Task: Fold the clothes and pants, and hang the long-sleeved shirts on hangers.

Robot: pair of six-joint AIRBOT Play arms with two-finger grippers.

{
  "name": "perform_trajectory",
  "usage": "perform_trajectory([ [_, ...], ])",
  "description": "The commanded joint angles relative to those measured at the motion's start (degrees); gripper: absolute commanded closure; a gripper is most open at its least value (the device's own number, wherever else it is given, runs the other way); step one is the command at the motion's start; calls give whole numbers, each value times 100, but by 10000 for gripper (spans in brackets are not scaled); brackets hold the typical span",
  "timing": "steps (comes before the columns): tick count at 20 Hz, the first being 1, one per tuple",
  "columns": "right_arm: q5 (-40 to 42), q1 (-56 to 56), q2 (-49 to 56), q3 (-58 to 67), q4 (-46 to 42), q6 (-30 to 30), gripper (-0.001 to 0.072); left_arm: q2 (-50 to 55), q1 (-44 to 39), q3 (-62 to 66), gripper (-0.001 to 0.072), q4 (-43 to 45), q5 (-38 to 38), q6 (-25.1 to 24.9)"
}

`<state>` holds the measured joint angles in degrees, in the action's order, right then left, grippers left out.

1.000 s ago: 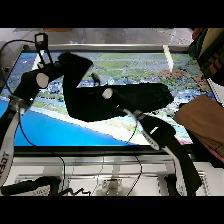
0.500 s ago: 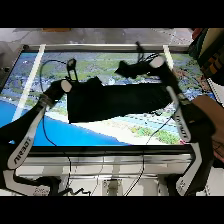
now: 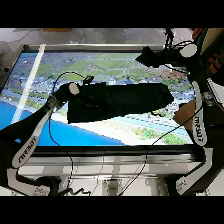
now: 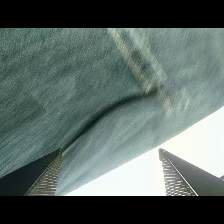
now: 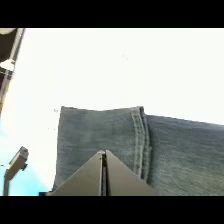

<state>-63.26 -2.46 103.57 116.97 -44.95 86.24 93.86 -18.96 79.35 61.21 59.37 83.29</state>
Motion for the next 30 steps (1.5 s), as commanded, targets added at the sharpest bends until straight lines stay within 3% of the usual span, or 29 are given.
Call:
perform_trajectory([
  [1,-168,33,-33,-2,-601,0,687,-229,507,7,122,22,614,-442],
  [6,-498,33,-33,-15,-1698,0,687,-651,2428,-7,129,24,304,-706],
  [10,-468,24,-28,-199,-1718,2,687,-245,3480,-195,126,-234,387,-1051],
  [16,-466,13,13,-275,-1663,7,687,815,3401,-273,125,-2092,2,-2059],
  [24,-424,-258,24,-275,-1681,-37,687,1204,2601,-271,145,-2122,-925,-2070],
  [26,-417,-345,31,-308,-1687,-42,687,1169,2597,-271,543,-2122,-802,-2072],
  [27,-422,-407,42,-341,-1694,-48,687,1106,2627,-269,692,-2122,-684,-2076],
  [30,-402,-636,48,-592,-1696,-415,687,636,2658,-160,689,-1720,-339,-2074],
])
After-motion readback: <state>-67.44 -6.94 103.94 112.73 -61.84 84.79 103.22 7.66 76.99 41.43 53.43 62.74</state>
